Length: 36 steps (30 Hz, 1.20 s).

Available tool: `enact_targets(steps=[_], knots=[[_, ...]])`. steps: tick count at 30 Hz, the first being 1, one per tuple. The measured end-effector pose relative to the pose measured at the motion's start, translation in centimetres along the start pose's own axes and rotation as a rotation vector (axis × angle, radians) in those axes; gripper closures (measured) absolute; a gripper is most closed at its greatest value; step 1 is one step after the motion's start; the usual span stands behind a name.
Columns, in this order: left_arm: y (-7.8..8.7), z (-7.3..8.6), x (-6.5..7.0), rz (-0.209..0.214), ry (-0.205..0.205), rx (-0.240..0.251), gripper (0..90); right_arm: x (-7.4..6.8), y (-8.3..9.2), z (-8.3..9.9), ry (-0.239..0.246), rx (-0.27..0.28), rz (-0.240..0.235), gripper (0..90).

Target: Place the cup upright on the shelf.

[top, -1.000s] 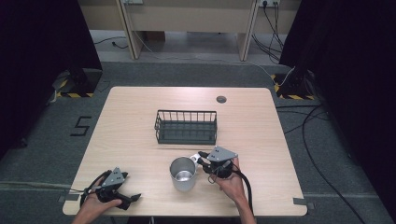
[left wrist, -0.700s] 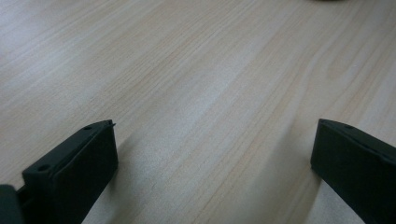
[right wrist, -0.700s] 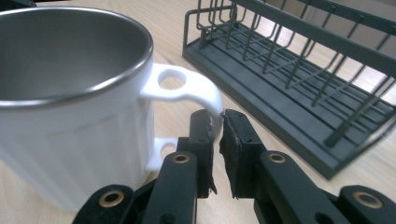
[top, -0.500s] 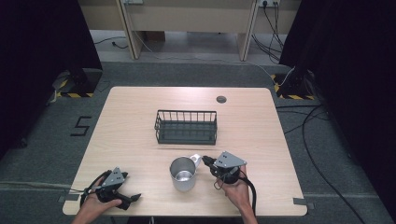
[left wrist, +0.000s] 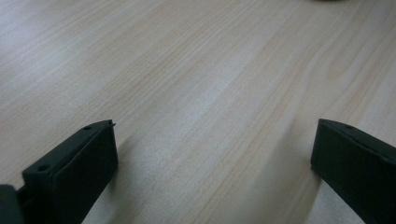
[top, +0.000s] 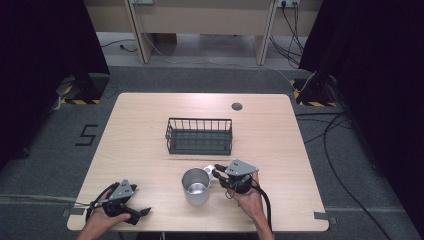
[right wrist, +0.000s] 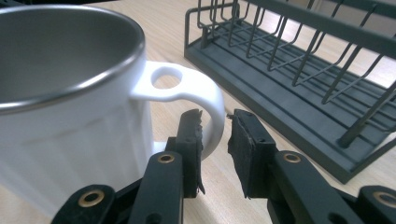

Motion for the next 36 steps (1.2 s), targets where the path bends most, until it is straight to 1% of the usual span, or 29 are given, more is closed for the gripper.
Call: enact_targets(steps=[2,4,6,10,15,16,17,19,23,24,25,27,29,31,33,34,36], knots=[[0.0,0.0,0.0,-0.001,0.000,-0.001,0.0,0.1,-0.2,0.1,-0.002,0.007,-0.002,76.0],[0.0,0.0,0.0,0.000,0.000,0.000,0.0,0.2,-0.3,-0.1,-0.007,0.031,-0.008,80.3],[0.0,0.0,0.0,0.000,0.000,0.000,0.0,0.0,-0.4,-0.1,0.006,0.032,-0.002,81.6],[0.0,0.0,0.0,-0.001,0.000,-0.001,0.0,-0.3,-0.1,-0.1,0.011,0.023,0.023,81.5],[0.0,0.0,0.0,0.000,0.000,0.000,0.0,-1.2,1.0,0.6,-0.025,0.037,0.078,81.0],[0.0,0.0,0.0,0.000,0.001,0.000,0.0,-1.4,1.2,0.7,-0.024,0.034,0.087,80.7],[0.0,0.0,0.0,0.000,0.001,0.000,0.0,-1.8,1.5,0.8,-0.018,0.023,0.110,80.4],[0.0,0.0,0.0,-0.001,-0.001,-0.001,0.0,-2.3,1.8,0.9,-0.010,0.021,0.130,80.0],[0.0,0.0,0.0,-0.001,-0.001,-0.001,0.0,-3.1,2.5,1.5,-0.049,0.042,0.121,79.1],[0.0,0.0,0.0,-0.001,-0.001,-0.001,0.0,-3.2,2.7,1.6,-0.053,0.041,0.120,78.4],[0.0,0.0,0.0,0.000,-0.001,0.000,0.0,-3.3,2.8,1.7,-0.056,0.043,0.119,76.4],[0.0,0.0,0.0,-0.001,-0.001,-0.001,0.0,-3.6,2.9,1.9,-0.066,0.045,0.100,71.2],[0.0,0.0,0.0,0.000,-0.001,0.000,0.0,-4.0,3.1,2.0,-0.057,0.043,0.102,68.8],[0.0,0.0,0.0,0.000,0.001,0.000,0.0,-4.3,3.5,1.9,-0.056,0.044,0.093,65.2],[0.0,0.0,0.0,0.000,0.000,0.000,0.0,-4.6,3.9,1.7,-0.058,0.057,0.095,56.2],[0.0,0.0,0.0,0.000,0.001,0.001,0.0,-4.6,4.1,1.6,-0.066,0.070,0.095,50.2],[0.0,0.0,0.0,-0.001,-0.001,-0.001,0.0,-4.8,4.6,1.2,-0.077,0.102,0.088,42.0]])
Point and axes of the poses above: each handheld gripper's, and its own axes: y roughly backward along the jaws, z roughly out of its underside, x roughly to its right, the point moved 4 cm from there along -y, roughly forward along the jaws, and after that the axes turned 14 degrees about -z, right-handed, at the moved point
